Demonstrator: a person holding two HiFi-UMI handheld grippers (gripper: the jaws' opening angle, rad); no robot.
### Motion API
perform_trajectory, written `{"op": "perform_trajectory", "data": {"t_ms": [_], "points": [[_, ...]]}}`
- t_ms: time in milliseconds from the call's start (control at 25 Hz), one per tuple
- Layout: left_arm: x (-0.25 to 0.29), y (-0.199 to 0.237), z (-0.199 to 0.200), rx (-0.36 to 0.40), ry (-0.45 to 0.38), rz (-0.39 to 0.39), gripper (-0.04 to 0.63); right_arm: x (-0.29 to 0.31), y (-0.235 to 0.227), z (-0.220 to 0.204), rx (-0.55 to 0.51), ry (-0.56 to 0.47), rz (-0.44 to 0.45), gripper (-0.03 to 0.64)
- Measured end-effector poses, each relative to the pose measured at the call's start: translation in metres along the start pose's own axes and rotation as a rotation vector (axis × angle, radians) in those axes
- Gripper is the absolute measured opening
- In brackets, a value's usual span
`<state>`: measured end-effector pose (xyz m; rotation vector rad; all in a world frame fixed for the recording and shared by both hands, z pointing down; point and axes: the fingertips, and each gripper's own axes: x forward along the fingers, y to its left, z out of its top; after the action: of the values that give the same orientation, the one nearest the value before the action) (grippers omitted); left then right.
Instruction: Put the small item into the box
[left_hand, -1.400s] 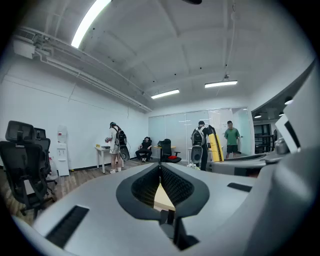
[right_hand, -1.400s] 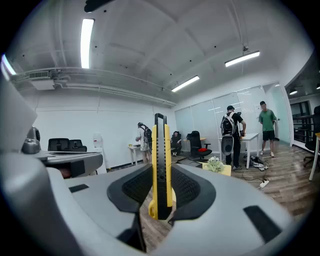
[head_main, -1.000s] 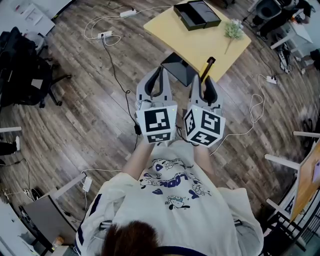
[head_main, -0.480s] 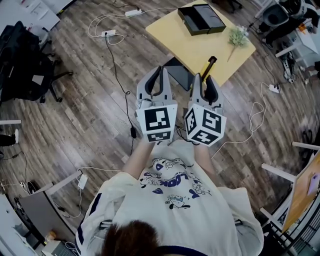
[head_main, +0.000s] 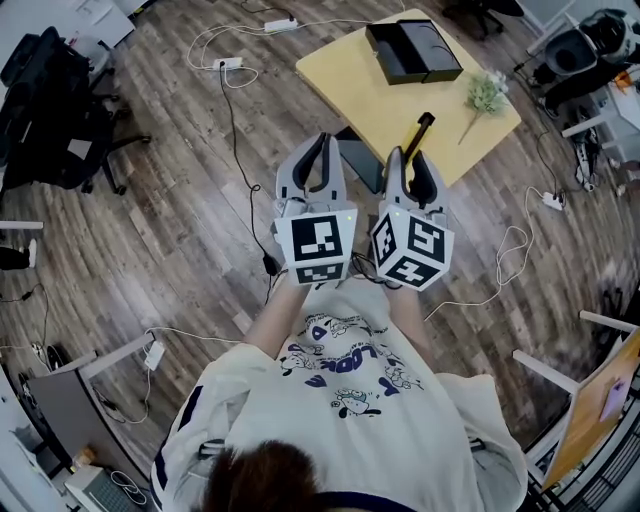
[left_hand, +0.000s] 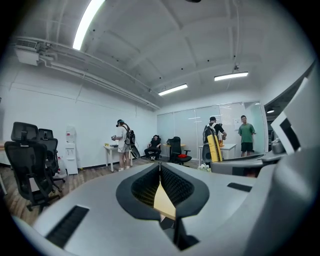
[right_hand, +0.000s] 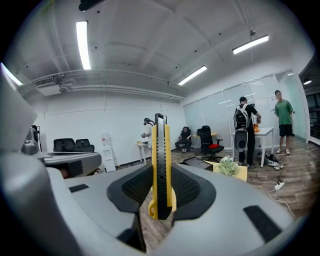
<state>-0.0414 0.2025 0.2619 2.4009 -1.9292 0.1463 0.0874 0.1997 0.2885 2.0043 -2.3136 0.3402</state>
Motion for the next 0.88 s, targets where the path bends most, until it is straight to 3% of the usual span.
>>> {"op": "perform_trajectory", "data": {"t_ms": [440, 880], "points": [[0.052, 0.019, -0.004, -0.010, 0.023, 0.017, 0.020, 0.053, -0.004, 0.000, 0.009, 0.026, 0.010, 0.127], [0.144, 0.049, 0.000, -0.012, 0.035, -0.017, 0.020, 0.147, -0.008, 0.011, 0.018, 0.045, -0.023, 0.127]]}}
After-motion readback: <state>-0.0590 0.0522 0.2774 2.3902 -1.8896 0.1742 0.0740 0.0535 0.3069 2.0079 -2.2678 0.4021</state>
